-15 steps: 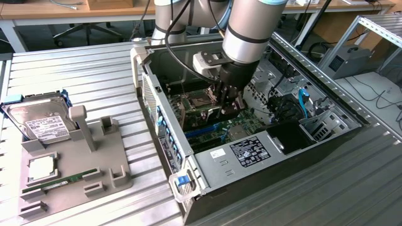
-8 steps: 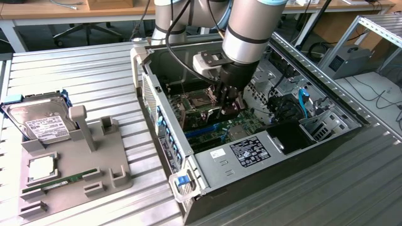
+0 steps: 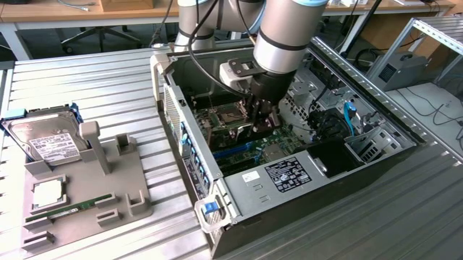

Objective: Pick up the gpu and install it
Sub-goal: 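Insert the gpu into the slot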

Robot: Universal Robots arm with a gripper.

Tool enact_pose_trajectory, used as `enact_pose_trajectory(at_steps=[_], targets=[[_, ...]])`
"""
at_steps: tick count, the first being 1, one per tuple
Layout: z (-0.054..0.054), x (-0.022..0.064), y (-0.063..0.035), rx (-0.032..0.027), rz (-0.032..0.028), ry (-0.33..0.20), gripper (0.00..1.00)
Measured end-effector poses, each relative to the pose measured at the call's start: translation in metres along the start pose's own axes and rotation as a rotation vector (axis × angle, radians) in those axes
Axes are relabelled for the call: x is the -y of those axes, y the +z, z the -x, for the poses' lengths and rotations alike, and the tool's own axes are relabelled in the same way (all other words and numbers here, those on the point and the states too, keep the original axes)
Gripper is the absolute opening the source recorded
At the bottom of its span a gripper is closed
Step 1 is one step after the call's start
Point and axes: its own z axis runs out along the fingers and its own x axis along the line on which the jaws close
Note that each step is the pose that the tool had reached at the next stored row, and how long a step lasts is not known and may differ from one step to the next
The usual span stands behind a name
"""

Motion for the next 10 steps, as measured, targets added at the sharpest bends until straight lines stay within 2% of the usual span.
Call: enact_pose_trajectory(at_steps=[10], targets=[[-0.0014, -0.0023, 0.0, -0.0002, 0.0, 0.0, 0.27]])
